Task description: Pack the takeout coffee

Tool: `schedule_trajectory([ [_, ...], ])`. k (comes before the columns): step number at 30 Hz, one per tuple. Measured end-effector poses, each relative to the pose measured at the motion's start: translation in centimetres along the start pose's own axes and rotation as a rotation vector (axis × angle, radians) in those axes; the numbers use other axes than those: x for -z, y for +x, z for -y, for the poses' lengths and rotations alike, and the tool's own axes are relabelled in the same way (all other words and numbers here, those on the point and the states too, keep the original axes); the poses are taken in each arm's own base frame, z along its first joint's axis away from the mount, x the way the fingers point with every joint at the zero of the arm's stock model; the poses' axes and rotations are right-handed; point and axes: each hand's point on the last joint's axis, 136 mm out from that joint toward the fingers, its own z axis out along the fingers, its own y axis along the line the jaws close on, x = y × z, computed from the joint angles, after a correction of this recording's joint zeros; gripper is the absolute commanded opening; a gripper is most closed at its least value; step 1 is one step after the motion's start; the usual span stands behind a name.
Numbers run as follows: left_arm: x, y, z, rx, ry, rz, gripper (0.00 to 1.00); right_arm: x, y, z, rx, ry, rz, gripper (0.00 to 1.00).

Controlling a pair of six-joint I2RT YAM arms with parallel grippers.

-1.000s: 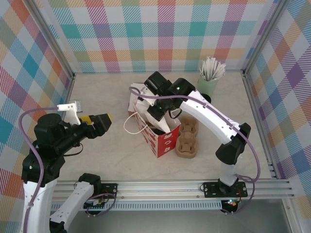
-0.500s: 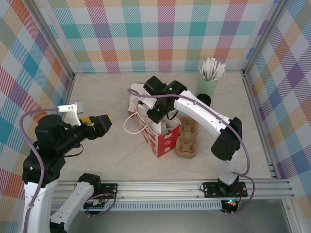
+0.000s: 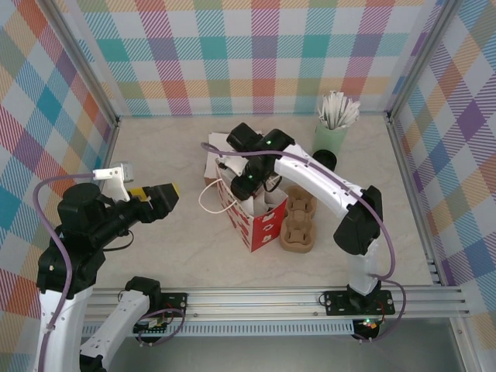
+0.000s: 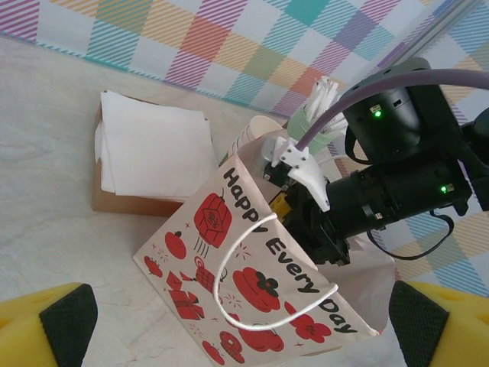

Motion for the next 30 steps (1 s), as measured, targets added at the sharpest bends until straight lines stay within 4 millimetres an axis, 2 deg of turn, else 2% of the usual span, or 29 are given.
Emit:
schedule_trajectory([
  [7,0.0,0.0,0.0,0.008,0.000,0.000,1.00,2.0,-0.6,-0.2,-0.001,0.004,0.035,0.60],
  [10,0.0,0.0,0.0,0.011,0.000,0.000,1.00,2.8,-0.7,-0.3,0.003,0.006,0.043,0.62],
  [14,0.0,0.0,0.0,0.011,0.000,0.000,1.00,3.9,-1.0,-0.4,0.004,0.012,0.066,0.69],
  [19,-0.1,0.0,0.0,0.014,0.000,-0.001,1.00,5.8,-1.3,-0.5,0.008,0.020,0.103,0.72],
  [24,-0.9,0.8,-0.8,0.029,-0.011,-0.019,1.00,9.5,-1.0,-0.1,-0.016,0.061,0.178,0.79],
  [27,-1.8,1.5,-1.8,0.045,-0.040,-0.033,1.00,12.8,-0.5,0.9,-0.070,0.098,0.262,0.87],
  [30,-2.5,2.3,-3.3,0.062,-0.091,-0.045,1.00,16.1,1.1,2.4,-0.141,0.137,0.347,0.97],
])
